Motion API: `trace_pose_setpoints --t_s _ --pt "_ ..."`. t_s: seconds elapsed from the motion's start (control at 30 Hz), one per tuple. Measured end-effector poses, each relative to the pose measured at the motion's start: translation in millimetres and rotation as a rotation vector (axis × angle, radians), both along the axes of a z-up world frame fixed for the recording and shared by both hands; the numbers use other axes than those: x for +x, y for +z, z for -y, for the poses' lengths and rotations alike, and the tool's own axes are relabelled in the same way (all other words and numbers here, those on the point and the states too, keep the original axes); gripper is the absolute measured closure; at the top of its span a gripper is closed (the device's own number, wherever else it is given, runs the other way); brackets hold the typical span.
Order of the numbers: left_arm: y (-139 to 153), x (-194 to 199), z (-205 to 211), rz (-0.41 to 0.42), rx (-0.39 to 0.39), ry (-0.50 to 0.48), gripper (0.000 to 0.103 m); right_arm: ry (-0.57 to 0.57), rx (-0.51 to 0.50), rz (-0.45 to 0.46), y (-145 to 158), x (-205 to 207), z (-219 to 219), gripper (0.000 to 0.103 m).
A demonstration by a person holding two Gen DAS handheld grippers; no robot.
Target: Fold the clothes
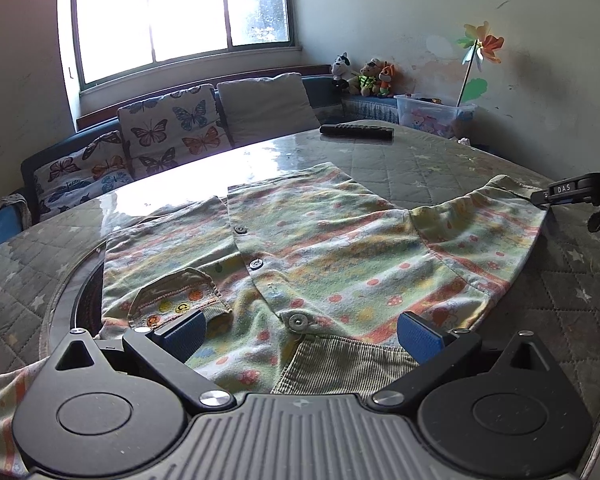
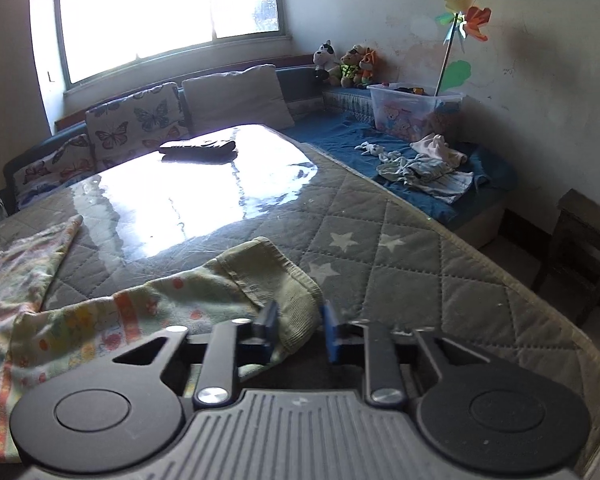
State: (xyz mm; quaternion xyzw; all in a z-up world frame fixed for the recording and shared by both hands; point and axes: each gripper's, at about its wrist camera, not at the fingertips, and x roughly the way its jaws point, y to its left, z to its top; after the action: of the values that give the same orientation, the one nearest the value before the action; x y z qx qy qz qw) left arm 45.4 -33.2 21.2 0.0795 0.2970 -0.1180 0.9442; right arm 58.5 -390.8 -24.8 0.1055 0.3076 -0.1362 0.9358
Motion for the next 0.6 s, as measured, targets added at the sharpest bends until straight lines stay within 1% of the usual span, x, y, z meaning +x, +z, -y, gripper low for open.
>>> trace_pose_setpoints --t_s 0.03,0.07,0.3,0.43,0.6 --pt "-0.1 -0.4 -0.3 0.0 0.0 0.002 0.0 0.002 0.012 0.003 0.5 -0.6 0.4 0.092" --pt "-0.2 -0.9 -0.6 0.0 0.0 0.003 0.0 0.006 0.015 0.003 1.6 -0.8 -1.3 0.094" --pt "0.8 -6.7 -9.3 0.01 -0.004 0.029 0.0 0.106 0.076 0.072 28.1 -10.4 -22.3 0.096" --pt "0.3 -9.3 -17.4 0.009 -0.013 0.056 0.0 0.253 0.129 0.141 61.1 -14.5 -56.0 0.096" --pt "0.4 -17.4 -26.6 0.018 -0.023 0.079 0.0 0.437 0.193 0.182 88.4 -7.1 -105.1 0.096"
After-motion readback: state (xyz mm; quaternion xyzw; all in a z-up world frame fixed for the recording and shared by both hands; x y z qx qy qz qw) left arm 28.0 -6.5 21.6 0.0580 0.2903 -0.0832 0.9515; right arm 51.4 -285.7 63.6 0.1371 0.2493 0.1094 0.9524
